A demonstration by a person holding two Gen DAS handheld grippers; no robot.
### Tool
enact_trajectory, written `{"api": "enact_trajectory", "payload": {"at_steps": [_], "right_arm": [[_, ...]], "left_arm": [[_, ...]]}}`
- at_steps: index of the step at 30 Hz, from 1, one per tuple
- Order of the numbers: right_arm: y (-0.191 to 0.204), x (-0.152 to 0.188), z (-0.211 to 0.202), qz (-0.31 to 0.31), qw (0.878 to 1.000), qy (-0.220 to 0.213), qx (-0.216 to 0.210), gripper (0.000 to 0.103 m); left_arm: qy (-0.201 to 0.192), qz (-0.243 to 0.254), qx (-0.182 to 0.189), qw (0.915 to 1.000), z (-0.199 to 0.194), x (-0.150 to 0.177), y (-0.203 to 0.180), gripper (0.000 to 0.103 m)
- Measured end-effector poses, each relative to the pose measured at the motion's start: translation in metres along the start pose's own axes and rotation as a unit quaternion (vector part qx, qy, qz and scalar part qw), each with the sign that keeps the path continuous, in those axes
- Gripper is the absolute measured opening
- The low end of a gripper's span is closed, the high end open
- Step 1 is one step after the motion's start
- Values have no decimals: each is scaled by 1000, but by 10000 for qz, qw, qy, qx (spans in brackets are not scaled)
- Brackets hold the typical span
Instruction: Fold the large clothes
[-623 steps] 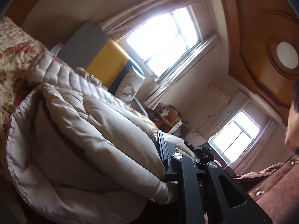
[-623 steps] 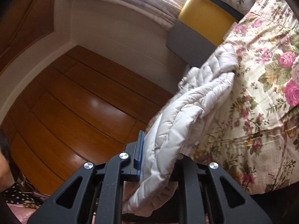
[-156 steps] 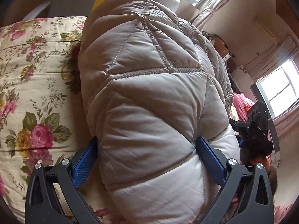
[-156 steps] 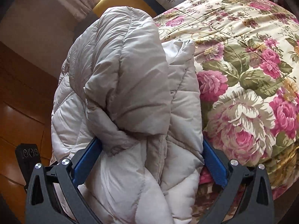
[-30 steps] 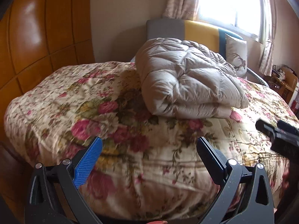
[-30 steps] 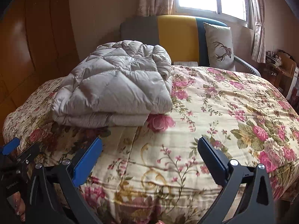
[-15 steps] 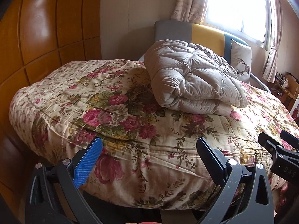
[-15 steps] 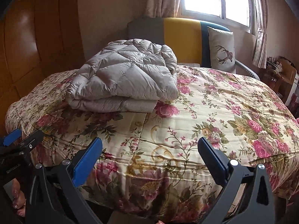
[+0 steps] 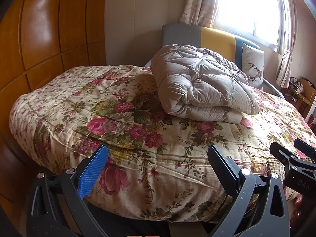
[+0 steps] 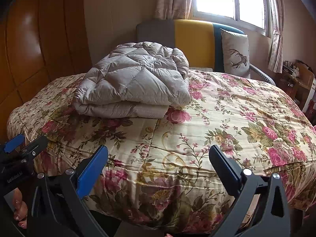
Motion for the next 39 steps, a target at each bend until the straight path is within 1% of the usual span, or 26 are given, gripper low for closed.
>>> {"api": "enact_trajectory", "payload": {"at_steps": [39], "right_arm": [[4,3,3,-19,9999,92,-92,101]], "left_arm": [[7,22,112,9999,2,1,-3,100]]}}
Point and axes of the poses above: each gripper's, at about its wrist camera, not at the fingertips, and z roughly the way its jaws point, y to its left, x to its underside, the point moved 5 cm from there along z, roughly the way its jaws point
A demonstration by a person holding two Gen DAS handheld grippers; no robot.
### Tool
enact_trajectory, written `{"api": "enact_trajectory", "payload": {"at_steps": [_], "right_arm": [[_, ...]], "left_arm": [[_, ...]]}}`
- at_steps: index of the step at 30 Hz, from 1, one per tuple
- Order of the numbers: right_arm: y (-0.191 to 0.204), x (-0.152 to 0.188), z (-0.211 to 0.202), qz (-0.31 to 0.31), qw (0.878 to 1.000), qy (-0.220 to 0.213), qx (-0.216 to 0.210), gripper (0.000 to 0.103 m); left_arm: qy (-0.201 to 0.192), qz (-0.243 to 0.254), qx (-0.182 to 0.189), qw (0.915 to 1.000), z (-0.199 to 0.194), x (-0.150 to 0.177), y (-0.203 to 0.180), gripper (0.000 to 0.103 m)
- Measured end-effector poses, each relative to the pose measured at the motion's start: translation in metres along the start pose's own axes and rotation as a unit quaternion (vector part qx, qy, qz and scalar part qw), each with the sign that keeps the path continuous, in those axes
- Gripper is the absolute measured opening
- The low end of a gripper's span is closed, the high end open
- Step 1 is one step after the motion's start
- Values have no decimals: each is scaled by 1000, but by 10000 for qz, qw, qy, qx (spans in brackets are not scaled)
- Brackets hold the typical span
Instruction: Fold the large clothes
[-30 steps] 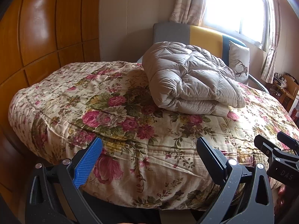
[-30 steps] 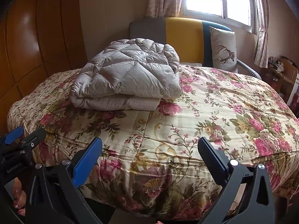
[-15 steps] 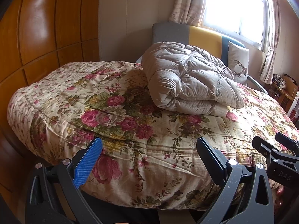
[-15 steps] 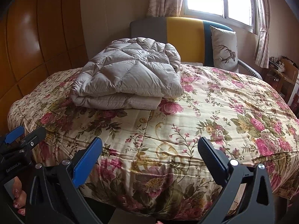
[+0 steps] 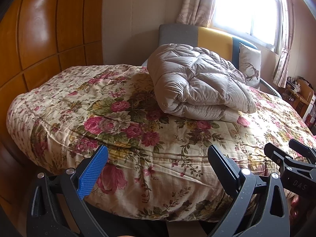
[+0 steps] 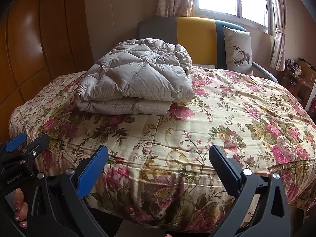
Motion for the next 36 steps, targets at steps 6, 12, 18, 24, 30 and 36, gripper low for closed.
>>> {"api": "enact_trajectory", "payload": {"at_steps": [6,12,18,24,30,36], "right_arm": [[0,1,1,0,10000,49,-19,101],[1,2,2,-19,10000,63,-29,101],[1,2,4,-11,10000,84,-34,101],[1,4,5,-21,9999,140,-67,101],[0,5,7,21,9998,176,-91,101],[1,6,8,13,9997,209,-94,101]], "left_arm": [[-8,18,71,10000,-1,1,-1,100],[6,70,115,9999,0,2,-3,100],[-19,74,148,9999,-1,2,-5,100],[-6,58,190,9998,-1,3,-4,100],[-3,0,208,9998,0,4,-2,100],[89,25,153,9998,2,6,-3,100]]}}
Point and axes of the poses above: each gripper's, at about its wrist camera, not at the fingertips, and z roughly the way its jaws point, y to its left, x to its underside, the point moved 5 cm from there along z, roughly the way its jaws point
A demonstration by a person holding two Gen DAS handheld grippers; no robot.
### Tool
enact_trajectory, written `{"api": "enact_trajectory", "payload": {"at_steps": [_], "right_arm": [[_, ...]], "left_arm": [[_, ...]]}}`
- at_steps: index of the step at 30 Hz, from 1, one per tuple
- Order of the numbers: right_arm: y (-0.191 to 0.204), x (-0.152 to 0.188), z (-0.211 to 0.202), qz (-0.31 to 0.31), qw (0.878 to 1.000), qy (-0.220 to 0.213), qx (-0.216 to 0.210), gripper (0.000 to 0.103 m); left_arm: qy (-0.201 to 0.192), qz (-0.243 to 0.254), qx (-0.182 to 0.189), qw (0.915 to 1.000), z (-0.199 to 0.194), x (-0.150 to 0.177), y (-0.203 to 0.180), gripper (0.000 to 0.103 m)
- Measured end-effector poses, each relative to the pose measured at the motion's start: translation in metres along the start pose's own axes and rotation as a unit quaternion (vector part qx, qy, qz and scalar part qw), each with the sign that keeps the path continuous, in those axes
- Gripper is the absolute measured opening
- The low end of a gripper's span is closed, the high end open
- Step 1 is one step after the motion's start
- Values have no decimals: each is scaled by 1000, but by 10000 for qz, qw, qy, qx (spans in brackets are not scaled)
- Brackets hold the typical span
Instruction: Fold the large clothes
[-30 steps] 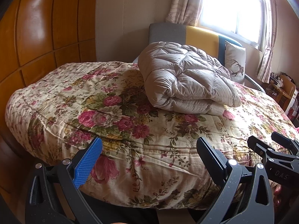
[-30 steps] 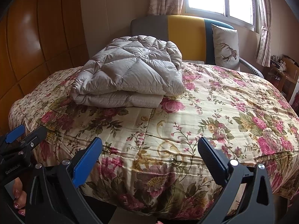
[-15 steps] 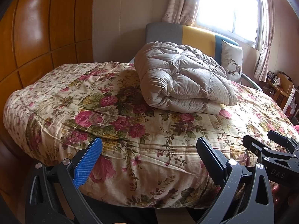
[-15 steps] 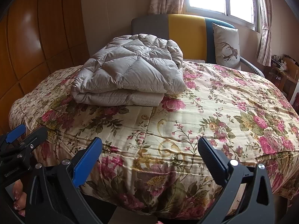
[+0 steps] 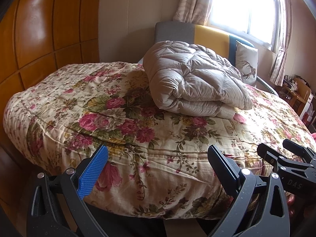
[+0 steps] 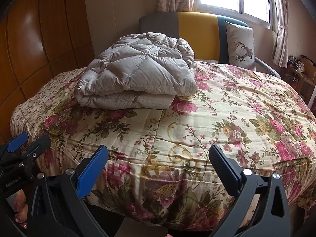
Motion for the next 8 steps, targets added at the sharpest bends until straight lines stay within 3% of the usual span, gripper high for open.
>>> {"api": "enact_trajectory", "payload": {"at_steps": [8], "right_arm": [[0,1,2,16,10000,42,-2,101]], "left_arm": [[198,-23,4,9998,6,3,1,100]]}}
Point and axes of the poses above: each gripper's, at about its wrist camera, not at the fingertips, and z roughly the way its jaws point, y to its left, x to its underside, the point moved 5 cm from there along z, roughly the way its jaws point
